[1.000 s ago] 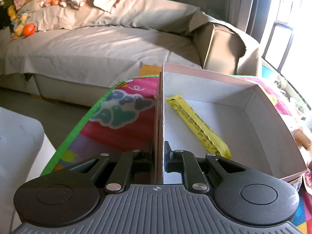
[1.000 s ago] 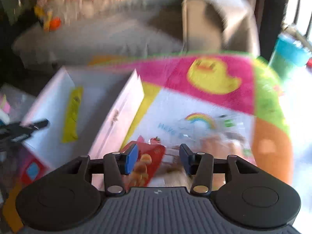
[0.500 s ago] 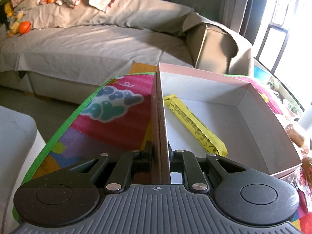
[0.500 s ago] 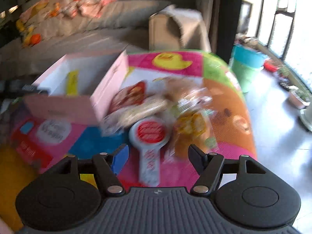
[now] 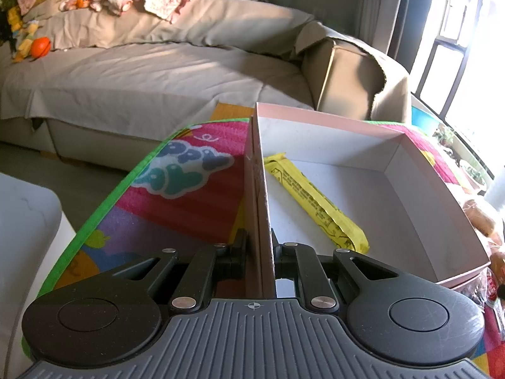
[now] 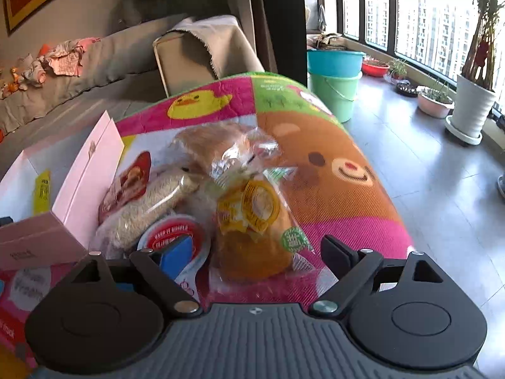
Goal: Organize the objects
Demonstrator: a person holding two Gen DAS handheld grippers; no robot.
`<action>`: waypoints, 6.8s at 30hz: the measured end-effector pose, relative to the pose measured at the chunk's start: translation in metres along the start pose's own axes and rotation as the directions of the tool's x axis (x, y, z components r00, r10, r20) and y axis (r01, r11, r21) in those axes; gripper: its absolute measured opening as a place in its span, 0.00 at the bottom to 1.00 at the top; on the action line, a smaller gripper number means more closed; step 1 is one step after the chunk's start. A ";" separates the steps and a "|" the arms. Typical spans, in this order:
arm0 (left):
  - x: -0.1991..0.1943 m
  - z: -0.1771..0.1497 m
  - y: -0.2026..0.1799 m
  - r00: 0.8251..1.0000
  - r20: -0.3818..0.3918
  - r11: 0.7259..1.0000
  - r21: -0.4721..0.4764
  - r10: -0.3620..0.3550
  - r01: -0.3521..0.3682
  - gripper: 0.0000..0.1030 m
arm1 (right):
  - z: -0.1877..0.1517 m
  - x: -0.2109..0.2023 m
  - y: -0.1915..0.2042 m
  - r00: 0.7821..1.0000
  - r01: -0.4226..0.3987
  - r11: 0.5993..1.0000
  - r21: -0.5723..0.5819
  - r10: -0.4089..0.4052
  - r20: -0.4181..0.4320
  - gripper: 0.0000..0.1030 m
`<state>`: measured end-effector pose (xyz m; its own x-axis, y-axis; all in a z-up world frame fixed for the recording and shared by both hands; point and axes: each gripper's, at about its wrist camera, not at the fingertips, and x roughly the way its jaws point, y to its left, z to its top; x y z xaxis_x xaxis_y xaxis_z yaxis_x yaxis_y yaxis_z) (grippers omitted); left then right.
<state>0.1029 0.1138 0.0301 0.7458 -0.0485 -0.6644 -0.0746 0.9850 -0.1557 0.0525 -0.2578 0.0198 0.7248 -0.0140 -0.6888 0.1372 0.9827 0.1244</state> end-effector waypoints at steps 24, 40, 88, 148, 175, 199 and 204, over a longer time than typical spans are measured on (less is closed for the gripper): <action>-0.002 -0.002 0.002 1.000 -0.003 1.000 -0.006 0.000 0.000 0.13 | -0.011 -0.009 0.006 0.996 -0.089 0.995 -0.051 0.088 -0.025 1.00; -0.004 -0.003 0.002 1.000 -0.011 1.000 0.002 0.004 -0.004 0.13 | -0.009 0.007 0.080 0.988 -0.124 0.844 -0.522 0.155 0.017 0.86; -0.004 -0.001 0.003 1.000 -0.020 1.000 0.016 -0.003 0.003 0.13 | 0.120 -0.064 0.208 0.897 -0.225 0.770 -0.597 0.402 0.181 0.67; -0.002 -0.005 0.006 1.000 -0.018 1.000 -0.003 -0.012 0.012 0.14 | 0.018 0.001 0.055 0.984 -0.164 0.984 -0.066 0.159 -0.079 0.32; -0.005 -0.005 0.005 1.000 -0.023 1.000 -0.003 -0.002 0.002 0.14 | 0.067 0.040 0.079 0.982 -0.189 0.972 -0.138 0.190 -0.007 0.40; -0.009 -0.004 0.005 1.000 -0.022 1.000 -0.002 -0.006 0.006 0.15 | -0.012 -0.035 0.089 0.962 -0.272 0.859 -0.434 0.260 -0.089 0.84; -0.017 -0.002 0.007 1.000 -0.011 1.000 0.001 -0.008 0.008 0.14 | -0.025 -0.013 0.097 0.975 -0.222 0.857 -0.466 0.197 -0.101 0.84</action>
<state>0.0881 0.1207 0.0386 0.7387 -0.0578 -0.6716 -0.0687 0.9847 -0.1602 0.0391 -0.1572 0.0232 0.6656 0.1990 -0.7193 -0.3575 0.9311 -0.0732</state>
